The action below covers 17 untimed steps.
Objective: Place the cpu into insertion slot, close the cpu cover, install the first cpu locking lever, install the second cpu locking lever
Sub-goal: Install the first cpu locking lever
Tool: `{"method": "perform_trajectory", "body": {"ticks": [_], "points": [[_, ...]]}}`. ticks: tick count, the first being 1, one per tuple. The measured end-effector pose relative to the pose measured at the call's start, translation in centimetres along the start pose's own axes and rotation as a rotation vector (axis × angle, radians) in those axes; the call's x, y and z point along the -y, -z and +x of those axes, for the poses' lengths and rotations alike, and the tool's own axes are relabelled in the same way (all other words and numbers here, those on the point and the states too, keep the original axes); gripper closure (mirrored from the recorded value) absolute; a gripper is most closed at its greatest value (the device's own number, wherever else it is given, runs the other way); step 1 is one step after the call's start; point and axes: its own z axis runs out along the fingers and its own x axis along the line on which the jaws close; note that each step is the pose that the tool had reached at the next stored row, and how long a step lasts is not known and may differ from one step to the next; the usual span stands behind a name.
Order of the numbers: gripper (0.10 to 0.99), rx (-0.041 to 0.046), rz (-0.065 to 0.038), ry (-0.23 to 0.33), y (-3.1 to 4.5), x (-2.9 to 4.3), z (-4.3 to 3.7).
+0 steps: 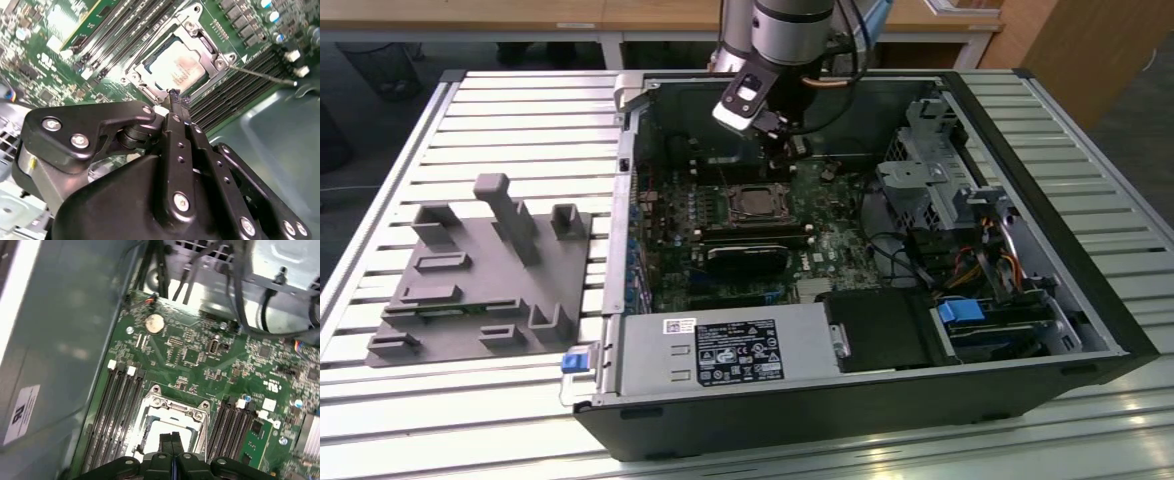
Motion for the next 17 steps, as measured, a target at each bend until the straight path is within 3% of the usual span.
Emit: {"method": "perform_trajectory", "body": {"ticks": [13,17], "points": [[0.980,-0.0024,0.003,0.238,-0.04,0.00,0.00],[0.980,-0.0029,0.004,0.289,-0.04,0.00,0.00]]}}
